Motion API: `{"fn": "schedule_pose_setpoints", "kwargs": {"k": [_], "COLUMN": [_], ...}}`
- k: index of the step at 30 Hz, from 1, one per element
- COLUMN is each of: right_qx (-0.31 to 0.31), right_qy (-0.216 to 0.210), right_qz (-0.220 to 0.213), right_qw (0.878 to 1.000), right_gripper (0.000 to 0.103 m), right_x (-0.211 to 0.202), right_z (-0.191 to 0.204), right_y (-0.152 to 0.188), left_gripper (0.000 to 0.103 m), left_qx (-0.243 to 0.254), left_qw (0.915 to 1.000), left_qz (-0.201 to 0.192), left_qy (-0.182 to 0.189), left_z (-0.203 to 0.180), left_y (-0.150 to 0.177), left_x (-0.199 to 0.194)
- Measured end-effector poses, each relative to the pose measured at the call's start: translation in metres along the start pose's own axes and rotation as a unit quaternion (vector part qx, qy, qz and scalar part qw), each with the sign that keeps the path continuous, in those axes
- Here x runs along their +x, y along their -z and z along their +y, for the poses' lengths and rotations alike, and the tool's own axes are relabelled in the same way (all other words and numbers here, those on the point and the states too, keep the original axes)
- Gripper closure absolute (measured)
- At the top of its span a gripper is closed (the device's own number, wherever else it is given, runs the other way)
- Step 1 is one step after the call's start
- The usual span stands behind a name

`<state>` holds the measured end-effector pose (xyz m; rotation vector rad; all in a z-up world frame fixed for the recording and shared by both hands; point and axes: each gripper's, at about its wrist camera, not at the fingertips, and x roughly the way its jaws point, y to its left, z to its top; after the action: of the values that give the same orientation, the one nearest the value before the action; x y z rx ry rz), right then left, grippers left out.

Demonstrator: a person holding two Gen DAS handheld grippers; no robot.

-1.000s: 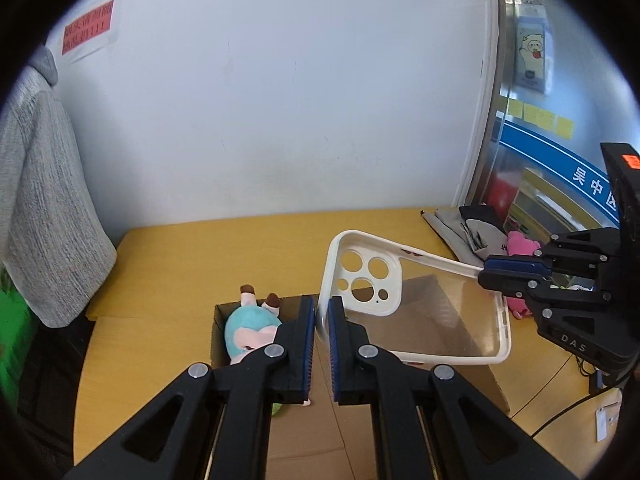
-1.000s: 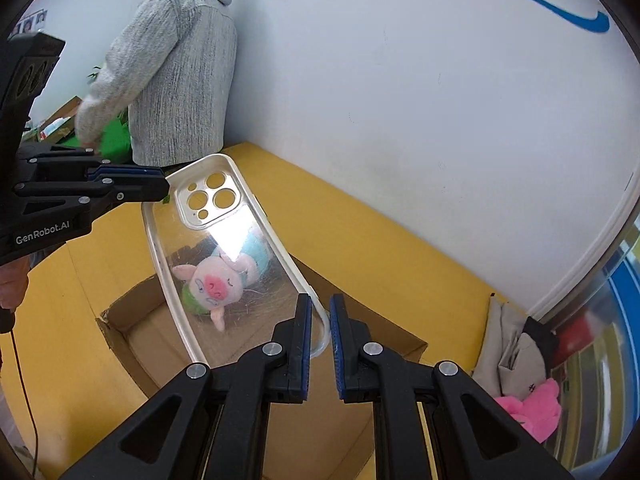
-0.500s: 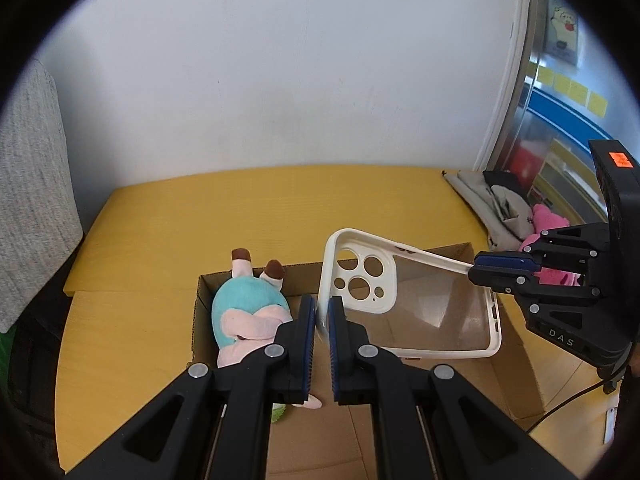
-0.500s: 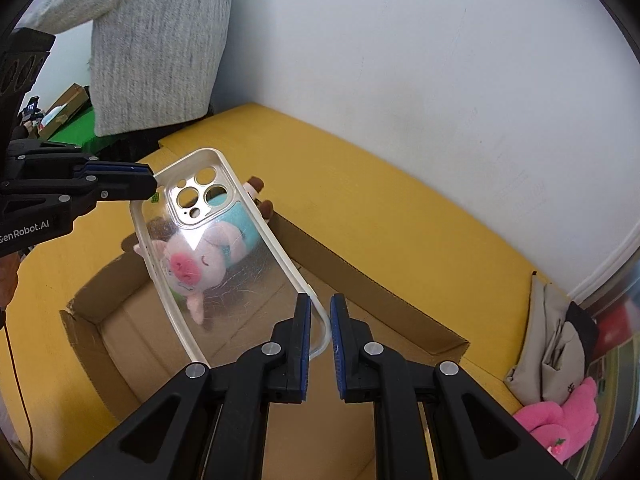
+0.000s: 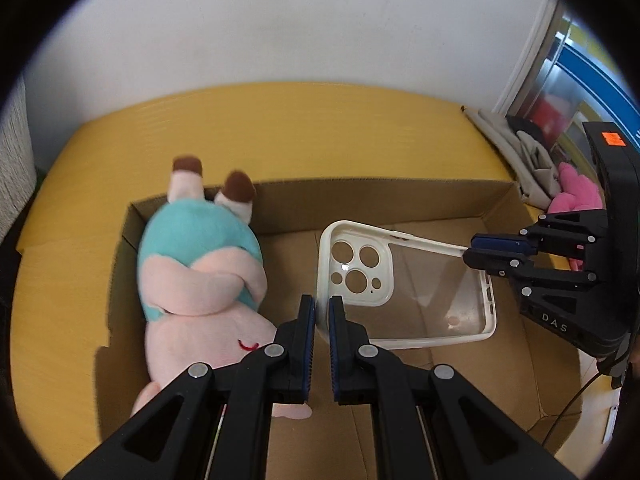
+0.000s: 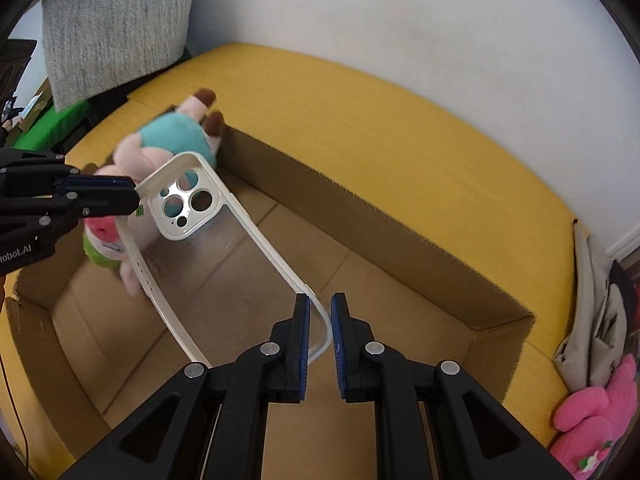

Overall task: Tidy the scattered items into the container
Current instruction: 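Lift the phone case with both grippers and carry it over the box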

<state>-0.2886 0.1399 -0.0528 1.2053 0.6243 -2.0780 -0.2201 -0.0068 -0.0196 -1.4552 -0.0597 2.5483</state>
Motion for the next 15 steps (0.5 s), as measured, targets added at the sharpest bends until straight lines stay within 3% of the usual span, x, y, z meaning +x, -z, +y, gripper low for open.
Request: {"fn": "schedule_pose_setpoints", "kwargs": {"k": [9,15], "right_qx": [0.006,0.007], "right_qy": [0.006,0.027], "right_qz": [0.021,0.025], "right_qw": [1.000,0.999], "right_gripper": [0.090,0.089], "right_x": [0.039,0.063], "right_z": [-0.014,-0.016], "right_y": [0.000,-0.007], "left_gripper": [0.097,0.097], "left_qx": [-0.016,-0.017], "left_qw": [0.9993,0.9972], "left_qz": [0.029,0.044], "left_qy": [-0.015,-0.058], "left_z": [-0.001,-0.009], "left_y": [-0.004,-0.010], "left_x": [0.034,0.054]}}
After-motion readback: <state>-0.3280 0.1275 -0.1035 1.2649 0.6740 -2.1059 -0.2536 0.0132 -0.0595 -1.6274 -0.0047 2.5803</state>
